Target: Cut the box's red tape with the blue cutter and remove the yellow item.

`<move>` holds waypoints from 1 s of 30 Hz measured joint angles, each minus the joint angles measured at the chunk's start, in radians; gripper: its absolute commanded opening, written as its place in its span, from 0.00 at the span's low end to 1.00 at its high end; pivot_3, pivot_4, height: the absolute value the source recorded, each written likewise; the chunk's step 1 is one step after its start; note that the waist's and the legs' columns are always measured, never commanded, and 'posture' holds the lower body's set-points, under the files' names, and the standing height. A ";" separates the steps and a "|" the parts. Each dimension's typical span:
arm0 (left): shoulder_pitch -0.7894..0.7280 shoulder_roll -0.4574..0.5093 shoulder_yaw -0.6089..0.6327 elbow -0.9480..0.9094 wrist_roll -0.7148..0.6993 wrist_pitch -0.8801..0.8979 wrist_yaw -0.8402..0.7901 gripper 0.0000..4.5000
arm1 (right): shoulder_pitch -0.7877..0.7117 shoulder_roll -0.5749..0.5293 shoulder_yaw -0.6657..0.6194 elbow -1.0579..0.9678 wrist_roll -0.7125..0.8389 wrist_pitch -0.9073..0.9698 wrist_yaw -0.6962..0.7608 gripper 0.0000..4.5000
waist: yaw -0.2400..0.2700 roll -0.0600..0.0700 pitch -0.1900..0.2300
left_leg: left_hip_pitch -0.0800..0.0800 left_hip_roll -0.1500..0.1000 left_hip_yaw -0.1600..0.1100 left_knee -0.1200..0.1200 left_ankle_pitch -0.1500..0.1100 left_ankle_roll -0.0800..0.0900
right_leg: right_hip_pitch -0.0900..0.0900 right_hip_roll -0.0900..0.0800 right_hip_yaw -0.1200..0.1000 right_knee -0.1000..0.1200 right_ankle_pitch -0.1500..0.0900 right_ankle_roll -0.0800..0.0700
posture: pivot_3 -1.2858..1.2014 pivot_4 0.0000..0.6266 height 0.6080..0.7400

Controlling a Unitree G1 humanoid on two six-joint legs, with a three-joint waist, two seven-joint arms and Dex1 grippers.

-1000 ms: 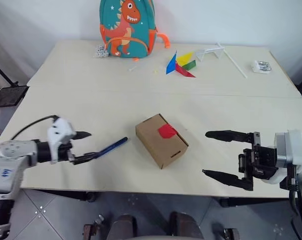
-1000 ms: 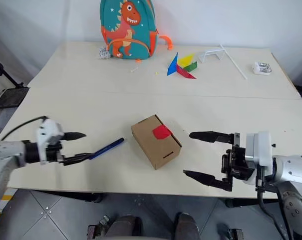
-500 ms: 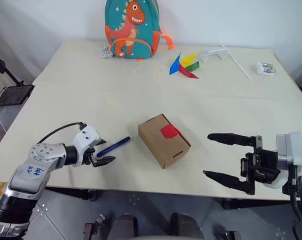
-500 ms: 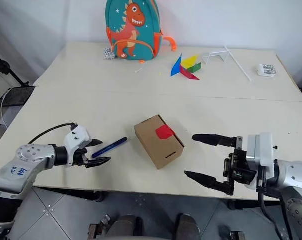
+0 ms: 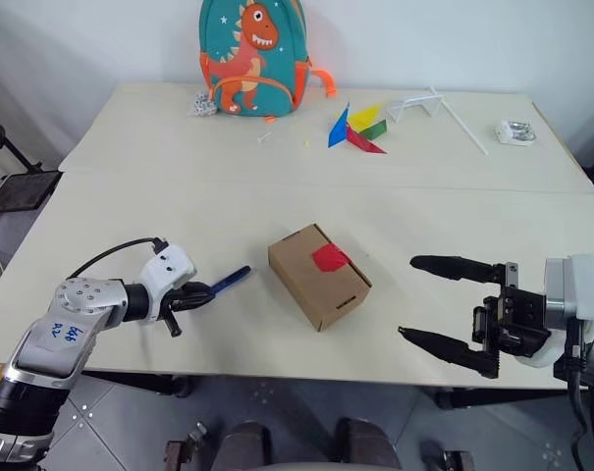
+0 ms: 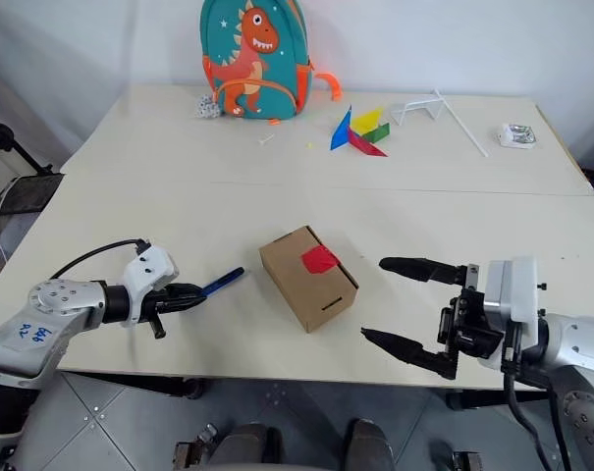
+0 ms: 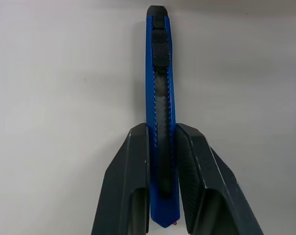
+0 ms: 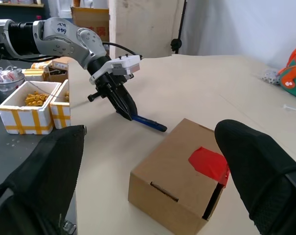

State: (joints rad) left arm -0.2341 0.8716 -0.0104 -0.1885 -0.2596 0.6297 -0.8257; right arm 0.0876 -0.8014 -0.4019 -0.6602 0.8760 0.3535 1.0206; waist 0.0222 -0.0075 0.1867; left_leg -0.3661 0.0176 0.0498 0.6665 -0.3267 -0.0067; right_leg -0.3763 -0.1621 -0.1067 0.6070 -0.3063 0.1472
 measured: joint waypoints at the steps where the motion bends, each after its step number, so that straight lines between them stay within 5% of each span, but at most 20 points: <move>1: 0.000 0.001 0.000 0.000 0.000 -0.001 -0.001 0.13 | 0.000 0.000 0.000 0.000 0.000 0.000 -0.001 1.00 | 0.000 0.000 0.000 | 0.000 0.000 0.000 0.000 0.000 0.000 | 0.000 0.000 0.000 0.000 0.000 0.000 | 0.52 0.24 1.00; 10: 0.005 0.023 0.001 0.011 0.001 -0.060 -0.050 0.10 | -0.001 0.000 0.004 0.000 -0.001 -0.002 -0.006 1.00 | -0.001 0.000 0.000 | -0.001 0.000 0.001 0.000 0.000 0.000 | -0.001 0.000 0.000 -0.001 0.000 0.000 | 0.52 0.24 1.00; 18: -0.002 0.211 -0.033 -0.028 -0.063 -0.249 -0.475 0.10 | 0.053 -0.030 -0.002 -0.019 0.073 0.092 -0.065 1.00 | 0.015 -0.001 0.002 | -0.005 -0.001 -0.001 0.001 0.000 0.001 | -0.002 -0.001 -0.001 -0.003 0.000 0.000 | 0.52 0.24 1.00; 24: -0.172 0.091 -0.230 -0.179 -0.046 -0.099 -0.469 0.10 | 0.164 -0.100 -0.019 -0.097 0.056 0.201 -0.138 1.00 | 0.029 -0.001 0.002 | -0.005 -0.002 0.001 0.003 -0.002 0.003 | -0.001 0.000 0.001 -0.004 0.001 0.002 | 0.52 0.24 1.00; 27: -0.255 -0.006 -0.354 -0.195 0.002 0.001 -0.417 0.10 | 0.203 -0.106 -0.040 -0.121 0.053 0.224 -0.153 0.87 | 0.029 -0.003 0.003 | -0.005 -0.001 0.001 0.003 -0.002 0.003 | -0.001 0.001 0.001 -0.003 0.001 0.002 | 0.52 0.24 1.00; 30: -0.310 -0.091 -0.441 -0.194 0.040 0.063 -0.369 0.10 | 0.232 -0.108 -0.050 -0.138 0.041 0.235 -0.160 0.63 | 0.027 -0.003 0.003 | -0.005 -0.001 0.001 0.005 -0.002 0.004 | -0.001 0.001 0.001 -0.002 0.001 0.002 | 0.52 0.24 1.00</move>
State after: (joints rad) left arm -0.5443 0.7804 -0.4519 -0.3825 -0.2196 0.6923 -1.1949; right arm 0.3193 -0.9093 -0.4522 -0.7986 0.9173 0.5888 0.8602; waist 0.0490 -0.0104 0.1900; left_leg -0.3711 0.0164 0.0510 0.6719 -0.3285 -0.0031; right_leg -0.3771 -0.1613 -0.1052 0.6047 -0.3054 0.1489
